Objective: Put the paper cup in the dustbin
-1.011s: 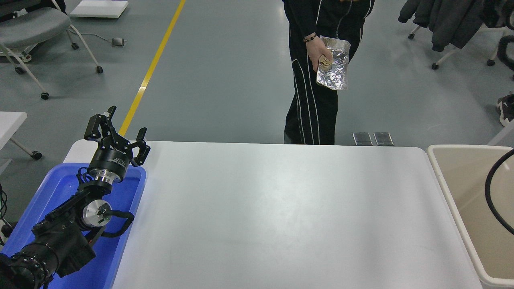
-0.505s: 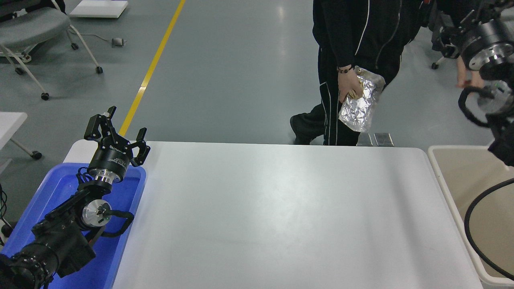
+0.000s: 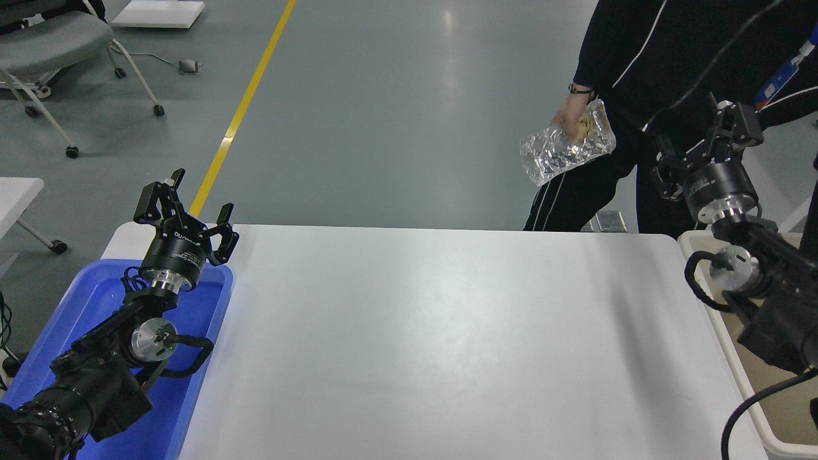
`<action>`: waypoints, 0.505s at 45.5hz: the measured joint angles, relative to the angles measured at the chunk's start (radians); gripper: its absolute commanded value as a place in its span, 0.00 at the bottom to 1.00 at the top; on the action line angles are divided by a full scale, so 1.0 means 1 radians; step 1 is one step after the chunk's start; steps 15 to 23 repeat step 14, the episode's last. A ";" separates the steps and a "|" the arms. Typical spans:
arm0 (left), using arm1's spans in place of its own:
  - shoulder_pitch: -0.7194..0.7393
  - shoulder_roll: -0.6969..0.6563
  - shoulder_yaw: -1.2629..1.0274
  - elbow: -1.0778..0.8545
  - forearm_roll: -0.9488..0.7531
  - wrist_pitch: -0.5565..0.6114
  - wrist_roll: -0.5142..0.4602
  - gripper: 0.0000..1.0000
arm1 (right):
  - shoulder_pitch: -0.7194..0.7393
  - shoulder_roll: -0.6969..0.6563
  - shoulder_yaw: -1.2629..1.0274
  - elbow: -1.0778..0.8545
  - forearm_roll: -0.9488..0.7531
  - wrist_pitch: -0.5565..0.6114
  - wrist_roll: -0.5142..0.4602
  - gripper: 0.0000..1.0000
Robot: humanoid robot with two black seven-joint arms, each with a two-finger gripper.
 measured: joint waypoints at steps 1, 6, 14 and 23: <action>0.000 0.000 0.000 0.000 0.000 0.000 0.000 1.00 | -0.005 0.001 0.004 0.005 0.000 0.000 0.000 0.99; 0.000 0.000 0.000 0.000 0.000 0.000 0.000 1.00 | -0.020 0.001 0.017 0.021 -0.001 0.000 0.002 0.99; 0.000 0.000 0.000 0.000 0.000 0.000 0.000 1.00 | -0.033 -0.007 0.026 0.033 -0.004 -0.001 0.004 0.99; 0.000 0.000 0.000 0.000 0.000 0.000 0.000 1.00 | -0.033 -0.007 0.026 0.033 -0.004 -0.001 0.004 0.99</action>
